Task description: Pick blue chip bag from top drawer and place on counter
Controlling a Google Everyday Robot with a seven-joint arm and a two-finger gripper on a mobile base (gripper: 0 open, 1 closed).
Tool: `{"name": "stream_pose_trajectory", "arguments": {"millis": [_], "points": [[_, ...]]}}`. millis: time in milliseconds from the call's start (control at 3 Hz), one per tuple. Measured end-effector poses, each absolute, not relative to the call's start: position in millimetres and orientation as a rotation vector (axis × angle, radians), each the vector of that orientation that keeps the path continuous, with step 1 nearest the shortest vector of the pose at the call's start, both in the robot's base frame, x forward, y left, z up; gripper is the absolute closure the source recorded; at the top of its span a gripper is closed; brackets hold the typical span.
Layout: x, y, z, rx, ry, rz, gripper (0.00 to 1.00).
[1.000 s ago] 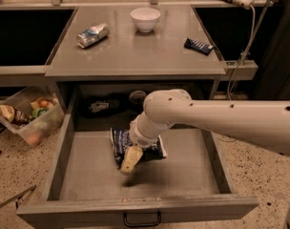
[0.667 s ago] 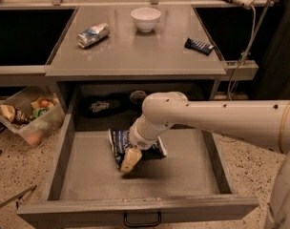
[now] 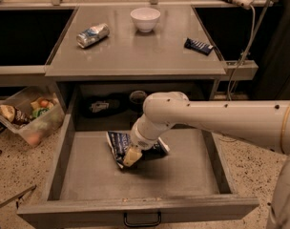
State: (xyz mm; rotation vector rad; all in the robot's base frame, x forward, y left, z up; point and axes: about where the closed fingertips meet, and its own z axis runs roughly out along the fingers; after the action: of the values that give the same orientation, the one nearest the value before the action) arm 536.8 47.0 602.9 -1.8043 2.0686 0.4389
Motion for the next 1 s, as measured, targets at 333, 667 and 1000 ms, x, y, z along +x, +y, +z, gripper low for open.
{"name": "stream_pose_trajectory", "arguments": {"millis": [333,667,1000], "points": [[537,27,651,-1.747,2.044,0.481,0.89],[542,11,741,-1.699,1.946,0.576,1.0],[551,12,843,-1.715,1.804,0.682,1.0]]}}
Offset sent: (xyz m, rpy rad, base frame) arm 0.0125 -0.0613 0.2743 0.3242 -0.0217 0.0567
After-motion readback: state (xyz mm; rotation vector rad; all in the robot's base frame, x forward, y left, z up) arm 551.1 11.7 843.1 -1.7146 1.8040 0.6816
